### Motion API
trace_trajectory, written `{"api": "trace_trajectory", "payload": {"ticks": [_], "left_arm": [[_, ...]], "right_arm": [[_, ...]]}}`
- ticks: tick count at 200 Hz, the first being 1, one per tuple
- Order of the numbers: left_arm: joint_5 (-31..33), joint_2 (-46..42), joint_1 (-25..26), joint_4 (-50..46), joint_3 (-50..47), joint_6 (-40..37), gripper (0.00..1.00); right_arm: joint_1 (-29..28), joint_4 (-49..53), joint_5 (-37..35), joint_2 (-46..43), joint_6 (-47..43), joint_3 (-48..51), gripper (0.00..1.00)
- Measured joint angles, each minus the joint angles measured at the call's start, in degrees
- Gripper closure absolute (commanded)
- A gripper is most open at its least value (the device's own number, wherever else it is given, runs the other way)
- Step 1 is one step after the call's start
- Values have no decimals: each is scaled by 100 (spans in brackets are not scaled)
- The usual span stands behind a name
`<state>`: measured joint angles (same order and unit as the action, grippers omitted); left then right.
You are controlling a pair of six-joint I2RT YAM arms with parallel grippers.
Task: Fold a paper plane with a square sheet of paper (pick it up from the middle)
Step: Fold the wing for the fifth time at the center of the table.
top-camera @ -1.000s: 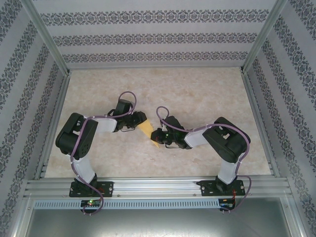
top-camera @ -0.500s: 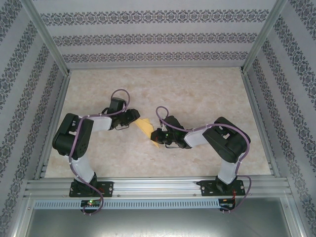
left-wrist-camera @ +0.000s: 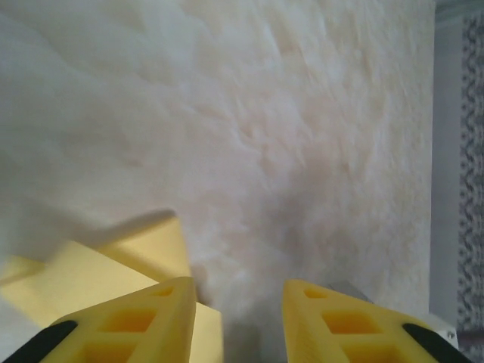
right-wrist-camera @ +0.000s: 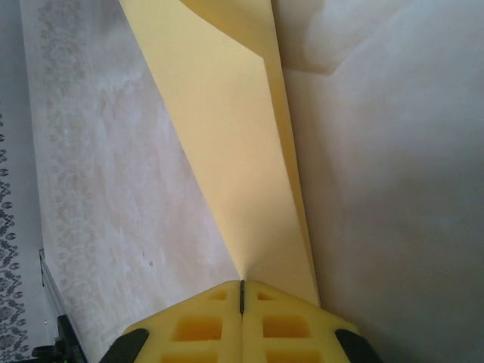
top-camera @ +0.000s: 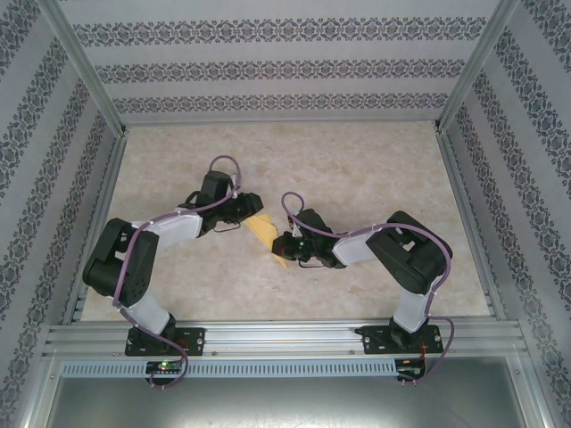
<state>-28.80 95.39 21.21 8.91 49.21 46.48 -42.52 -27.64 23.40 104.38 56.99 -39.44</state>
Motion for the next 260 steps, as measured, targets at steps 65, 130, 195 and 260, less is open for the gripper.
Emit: {"api": "trace_trajectory", "payload": {"ticks": [65,130,195,260], "left_arm": [[74,955,166,90,122,131,71],[140,1023,166,46,192,179,72],[160,1023,166,33,195,186,73],[162,1043,170,-74,236,210,75]], "right_arm": [[0,28,74,-4,-85,-17,100],[-2,1045,267,22,-540,-765,100],[31,1281,306,452,-697,-1121,100],[42,1222,302,46,-778,-610,98]]}}
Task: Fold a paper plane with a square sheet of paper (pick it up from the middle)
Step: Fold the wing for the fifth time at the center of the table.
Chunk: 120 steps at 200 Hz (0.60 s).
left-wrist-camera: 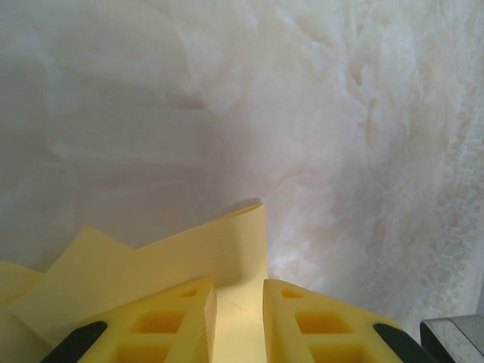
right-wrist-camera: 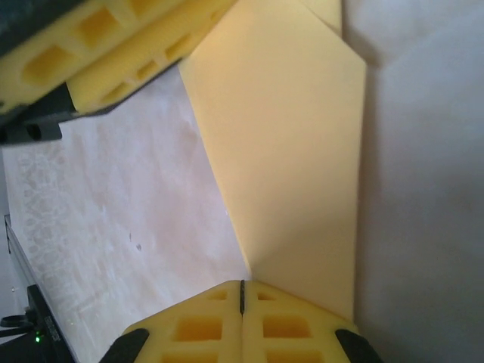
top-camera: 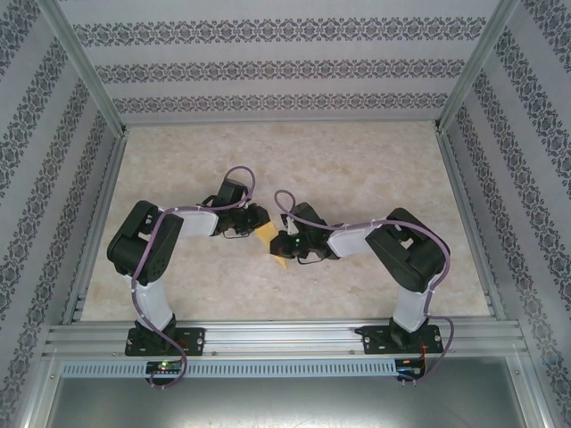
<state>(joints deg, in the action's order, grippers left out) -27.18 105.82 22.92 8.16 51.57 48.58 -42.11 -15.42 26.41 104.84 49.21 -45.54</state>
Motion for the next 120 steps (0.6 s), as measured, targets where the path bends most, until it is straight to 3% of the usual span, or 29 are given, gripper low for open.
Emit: {"api": "trace_trajectory", "payload": {"ticks": [120], "left_arm": [[-2,22,0,-4,11,31,77]], "right_arm": [[33,426,-4,-883,-280,846,98]]}}
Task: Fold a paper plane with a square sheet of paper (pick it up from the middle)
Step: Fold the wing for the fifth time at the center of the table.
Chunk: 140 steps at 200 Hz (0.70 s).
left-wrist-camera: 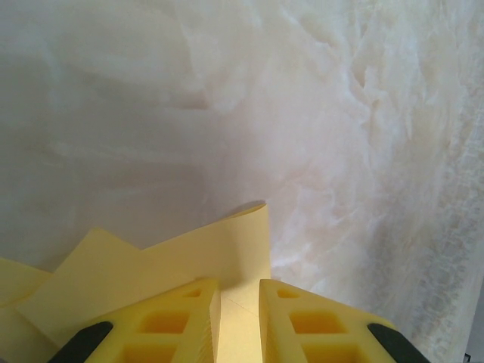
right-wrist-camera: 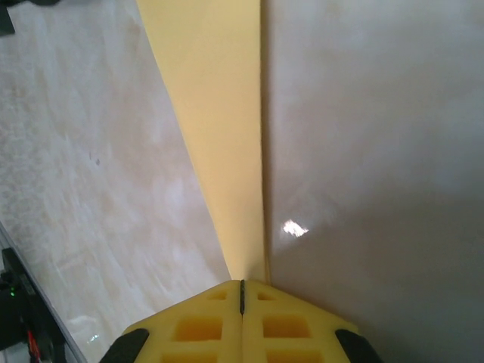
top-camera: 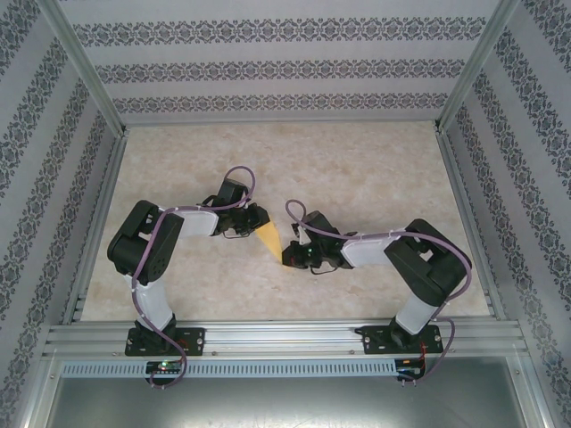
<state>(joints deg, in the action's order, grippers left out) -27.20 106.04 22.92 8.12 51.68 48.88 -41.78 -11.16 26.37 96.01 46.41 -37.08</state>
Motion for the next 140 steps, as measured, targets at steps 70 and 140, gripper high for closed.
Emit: {"api": "trace_trajectory", "payload": {"ticks": [70,140], "left_arm": [[-2,0,0,0,0,-2,77],[-24,11,-4,0,11,-2,77]], "right_arm": [[0,605,-44,-376,-199,-122,99],[-92,450,70,-92,-227,-531,99]]}}
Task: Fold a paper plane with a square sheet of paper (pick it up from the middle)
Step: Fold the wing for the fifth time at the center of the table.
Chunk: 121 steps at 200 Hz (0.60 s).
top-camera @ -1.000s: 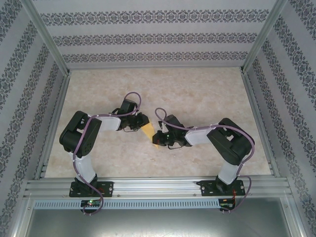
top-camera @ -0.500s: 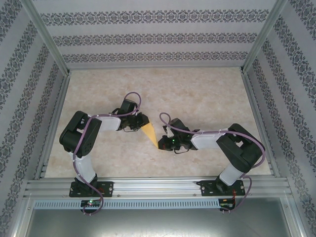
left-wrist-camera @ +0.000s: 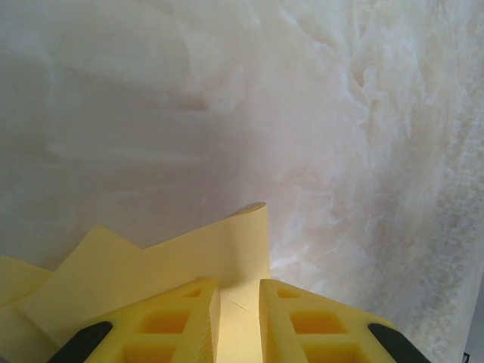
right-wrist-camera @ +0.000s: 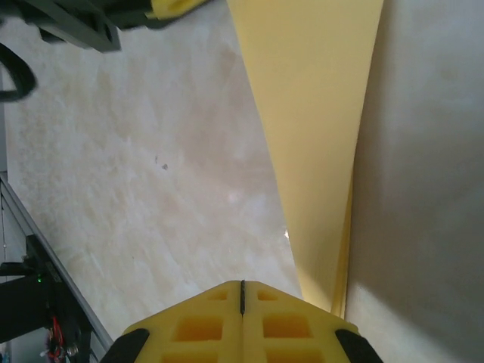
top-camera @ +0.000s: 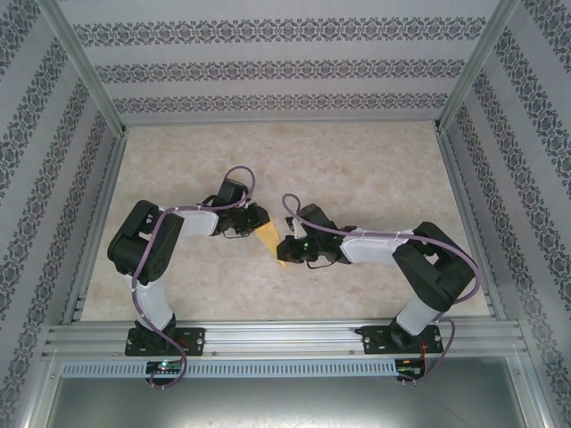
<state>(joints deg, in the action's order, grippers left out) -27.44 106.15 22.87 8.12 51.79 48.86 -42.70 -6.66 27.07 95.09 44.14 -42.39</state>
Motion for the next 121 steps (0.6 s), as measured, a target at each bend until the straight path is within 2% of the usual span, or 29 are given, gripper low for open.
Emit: {"api": "trace_trajectory", "payload": {"ticks": [35,121], "left_arm": [[-4,0,0,0,2,0,77],[4,9,0,-22,11,0,78]], "right_arm": [[-20,-173,85,323,42,195,98],[-17,-286,85,-173,66,791,98]]}}
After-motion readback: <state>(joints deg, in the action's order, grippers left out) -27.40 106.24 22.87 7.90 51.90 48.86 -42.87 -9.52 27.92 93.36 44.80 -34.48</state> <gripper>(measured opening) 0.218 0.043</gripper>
